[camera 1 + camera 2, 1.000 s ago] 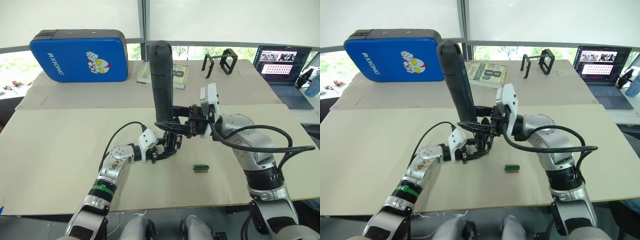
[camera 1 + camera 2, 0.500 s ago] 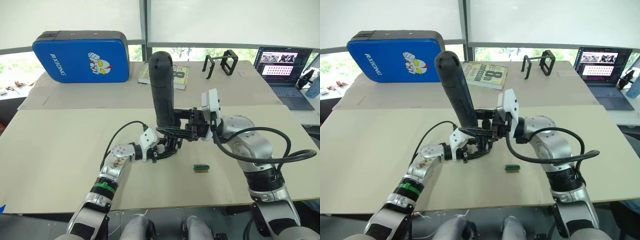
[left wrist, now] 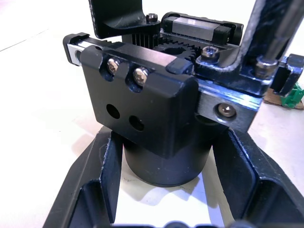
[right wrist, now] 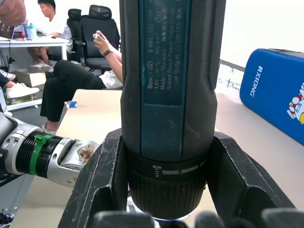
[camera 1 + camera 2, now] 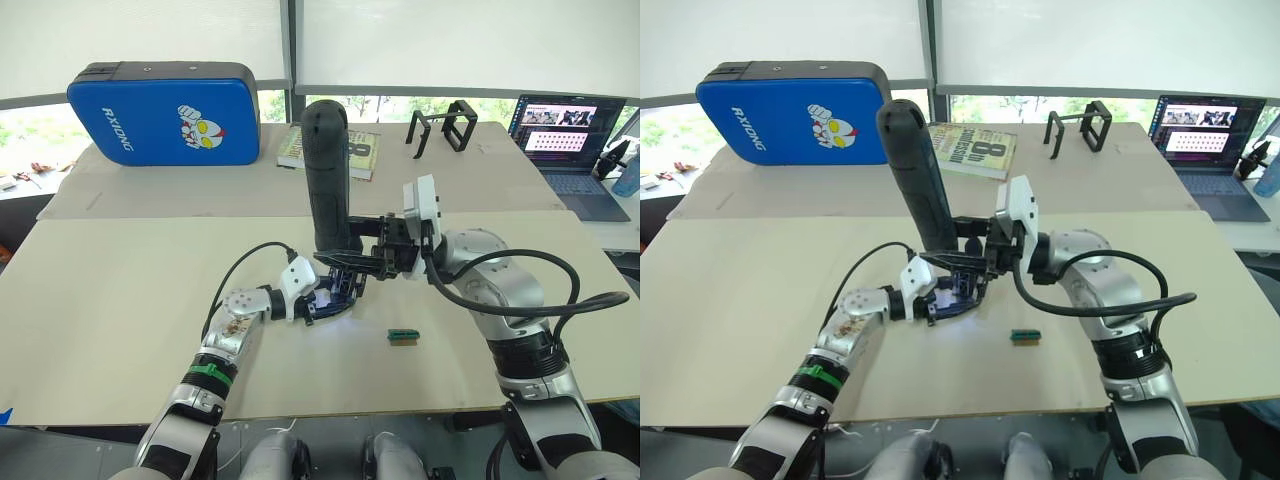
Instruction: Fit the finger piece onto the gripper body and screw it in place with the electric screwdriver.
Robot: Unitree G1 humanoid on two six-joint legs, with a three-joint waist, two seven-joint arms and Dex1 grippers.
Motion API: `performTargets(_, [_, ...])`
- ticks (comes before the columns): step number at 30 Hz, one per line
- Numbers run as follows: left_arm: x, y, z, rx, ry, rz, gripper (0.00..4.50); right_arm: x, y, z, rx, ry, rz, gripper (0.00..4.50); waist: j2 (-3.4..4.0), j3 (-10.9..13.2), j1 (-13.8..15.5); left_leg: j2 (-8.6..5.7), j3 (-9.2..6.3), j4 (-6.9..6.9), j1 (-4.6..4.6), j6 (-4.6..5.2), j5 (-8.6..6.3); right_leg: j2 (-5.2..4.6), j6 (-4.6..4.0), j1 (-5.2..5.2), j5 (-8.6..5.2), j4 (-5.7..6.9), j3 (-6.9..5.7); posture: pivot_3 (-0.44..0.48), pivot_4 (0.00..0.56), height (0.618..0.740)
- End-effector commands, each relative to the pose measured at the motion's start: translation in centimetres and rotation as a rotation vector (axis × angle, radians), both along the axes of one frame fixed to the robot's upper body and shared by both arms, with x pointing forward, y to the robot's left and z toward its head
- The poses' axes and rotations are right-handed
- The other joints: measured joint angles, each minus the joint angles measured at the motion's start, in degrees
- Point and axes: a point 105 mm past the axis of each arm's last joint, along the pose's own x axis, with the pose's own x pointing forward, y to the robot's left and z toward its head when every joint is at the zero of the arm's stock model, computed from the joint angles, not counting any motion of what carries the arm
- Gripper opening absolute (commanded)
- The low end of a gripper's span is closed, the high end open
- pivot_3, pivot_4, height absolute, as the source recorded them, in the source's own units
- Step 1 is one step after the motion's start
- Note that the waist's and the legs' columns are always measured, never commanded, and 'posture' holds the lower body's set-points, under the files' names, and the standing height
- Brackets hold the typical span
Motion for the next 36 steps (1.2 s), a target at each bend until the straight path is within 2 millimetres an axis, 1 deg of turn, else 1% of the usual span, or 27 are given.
performTargets(1, [0.6, -0.6, 2.5, -0.045, -0.077, -0.005, 2.27, 1.1, -1.4, -5.2, -0.114, 0.179, -0.086, 1.90, 0.00, 0.0, 0.0, 0.00, -0.01, 0.00, 0.02, -0.03, -0.02, 0.00, 0.00, 0.00, 0.00, 0.00, 0.00, 0.000, 0.150, 0.740])
performTargets(3, [0.5, -0.7, 2.3, -0.044, -0.069, -0.010, 2.27, 1.1, -1.6, -5.0, -0.109, 0.165, -0.096, 1.90, 0.00, 0.0, 0.0, 0.00, -0.01, 0.00, 0.03, -0.25, -0.14, -0.02, 0.00, 0.00, 0.00, 0.00, 0.00, 0.000, 0.150, 0.740])
performTargets(5, [0.5, -0.8, 2.1, -0.042, -0.061, -0.013, 2.27, 1.0, -1.9, -4.4, -0.103, 0.144, -0.100, 1.90, 0.00, 0.0, 0.1, 0.00, -0.02, 0.00, 0.04, -0.25, -0.14, -0.03, 0.00, 0.00, 0.00, 0.00, -0.01, 0.000, 0.150, 0.740])
performTargets(7, [0.5, -0.9, 1.9, -0.041, -0.050, -0.012, 2.27, 0.7, -2.0, -3.2, -0.080, 0.102, -0.085, 1.90, 0.00, 0.0, 0.1, -0.01, -0.02, 0.00, 0.03, -0.24, -0.14, -0.06, 0.00, 0.00, 0.00, 0.00, -0.03, 0.000, 0.150, 0.740])
performTargets(10, [0.5, -1.1, 1.4, -0.036, -0.023, -0.007, 2.27, -0.9, -1.9, 0.3, 0.005, 0.003, -0.006, 1.90, 0.00, 0.0, 0.3, -0.02, -0.04, 0.00, 0.00, -0.24, -0.15, -0.10, 0.00, -0.01, 0.00, -0.01, -0.07, 0.000, 0.150, 0.740])
performTargets(12, [0.4, -1.2, 1.0, -0.027, -0.011, -0.013, 2.27, -2.5, -1.7, 3.6, 0.107, -0.064, 0.068, 1.90, 0.00, 0.0, 0.4, -0.04, -0.05, 0.00, -0.10, -0.23, -0.15, -0.17, 0.01, -0.03, 0.01, -0.01, -0.12, 0.000, 0.150, 0.740])
performTargets(14, [0.3, -1.4, 0.7, -0.024, -0.005, -0.019, 2.27, -3.8, -1.6, 6.1, 0.174, -0.123, 0.110, 1.90, 0.00, 0.0, 0.3, -0.07, -0.07, 0.01, -0.29, -0.18, -0.14, -0.46, 0.01, -0.16, 0.03, 0.00, -0.19, 0.000, 0.150, 0.740])
performTargets(15, [0.3, -1.4, 0.7, -0.024, -0.002, -0.020, 2.27, -4.2, -1.5, 7.0, 0.195, -0.140, 0.123, 1.90, 0.01, 0.0, 0.2, -0.07, -0.08, 0.01, -0.40, 0.06, 0.00, -0.46, 0.01, -0.25, 0.04, -0.02, -0.24, 0.000, 0.150, 0.740])
performTargets(18, [0.4, -1.4, 0.5, -0.021, 0.009, -0.020, 2.27, -5.1, -1.5, 8.7, 0.227, -0.154, 0.140, 1.90, 0.03, 0.0, 0.1, -0.07, -0.08, 0.00, -0.49, 0.07, 0.00, -0.36, 0.01, -0.31, 0.04, -0.04, -0.36, 0.000, 0.150, 0.740])
performTargets(21, [0.6, -1.1, 0.3, -0.008, 0.023, -0.007, 2.27, -5.9, -2.2, 9.7, 0.242, -0.083, 0.168, 1.90, 0.02, 0.0, 0.2, -0.07, -0.18, 0.00, -0.49, 0.07, 0.00, -0.24, 0.01, -0.19, 0.04, -0.15, -0.51, 0.000, 0.150, 0.740])
performTargets(23, [0.6, -0.7, 0.4, -0.013, 0.036, -0.005, 2.27, -6.4, -3.1, 9.7, 0.229, 0.048, 0.193, 1.90, 0.01, 0.0, 0.1, -0.08, -0.22, 0.01, -0.50, 0.09, -0.01, -0.30, 0.03, -0.13, 0.07, -0.26, -0.54, 0.000, 0.150, 0.740])
performTargets(25, [0.3, -0.2, 0.6, -0.013, 0.040, -0.012, 3.30, -6.8, -4.4, 9.4, 0.207, 0.168, 0.197, 1.90, 0.00, 0.0, 0.1, -0.06, -0.23, -0.01, -0.51, 0.13, -0.04, -0.52, -0.01, -0.13, 0.13, -0.37, -0.53, 0.000, 0.150, 0.740])
performTargets(27, [-0.3, 0.6, 0.8, 0.004, 0.047, -0.031, 4.18, -7.1, -6.3, 8.7, 0.165, 0.327, 0.186, 1.90, -0.01, 0.0, 0.0, -0.03, -0.25, -0.08, -0.53, 0.13, -0.04, -0.51, -0.02, -0.14, 0.16, -0.48, -0.55, 0.000, 0.150, 0.740])
performTargets(28, [-0.7, 1.1, 0.9, 0.011, 0.051, -0.042, 4.49, -7.3, -7.2, 8.3, 0.147, 0.385, 0.172, 1.90, -0.01, 0.0, 0.0, -0.02, -0.25, -0.15, -0.53, 0.13, -0.04, -0.50, -0.04, -0.14, 0.16, -0.56, -0.55, 0.000, 0.150, 0.740])
performTargets(31, [-2.1, 2.9, 1.8, 0.028, 0.059, -0.061, 4.50, -6.0, -10.6, 6.3, 0.090, 0.599, 0.011, 1.90, 0.00, 0.0, -0.2, -0.01, -0.24, -0.24, -0.54, 0.14, -0.03, -0.47, -0.05, -0.12, 0.16, -0.72, -0.59, 0.000, 0.150, 0.740])
performTargets(32, [-3.1, 4.1, 2.2, 0.042, 0.074, -0.077, 4.50, -4.6, -12.6, 4.6, 0.059, 0.708, -0.110, 1.90, -0.01, 0.1, -0.3, -0.01, -0.22, -0.24, -0.54, 0.14, -0.03, -0.46, -0.05, -0.11, 0.16, -0.72, -0.58, 0.000, 0.150, 0.740])
performTargets(33, [-3.8, 4.8, 2.5, 0.052, 0.086, -0.090, 4.50, -3.9, -14.0, 3.4, 0.039, 0.780, -0.192, 1.90, -0.01, 0.1, -0.3, 0.00, -0.19, -0.21, -0.57, 0.14, -0.03, -0.46, -0.04, -0.13, 0.16, -0.72, -0.57, 0.000, 0.150, 0.740])
performTargets(34, [-4.8, 5.7, 2.8, 0.075, 0.104, -0.110, 4.50, -3.1, -15.5, 1.8, 0.000, 0.869, -0.281, 1.90, -0.01, 0.1, -0.4, 0.00, -0.19, -0.21, -0.58, 0.14, -0.03, -0.47, -0.04, -0.12, 0.16, -0.72, -0.57, 0.000, 0.150, 0.740])
performTargets(35, [-5.8, 6.5, 3.0, 0.092, 0.131, -0.131, 4.50, -2.2, -16.8, 0.4, -0.020, 0.934, -0.360, 1.90, 0.00, 0.1, -0.5, 0.00, -0.19, -0.18, -0.56, 0.14, -0.04, -0.47, -0.04, -0.12, 0.16, -0.70, -0.55, 0.000, 0.150, 0.740])
performTargets(36, [-6.5, 7.0, 3.2, 0.103, 0.150, -0.143, 4.50, -1.7, -17.5, -0.3, -0.033, 0.969, -0.401, 1.90, 0.00, 0.1, -0.6, 0.00, -0.20, -0.18, -0.57, 0.14, -0.04, -0.48, -0.02, -0.11, 0.17, -0.73, -0.53, 0.000, 0.150, 0.740])
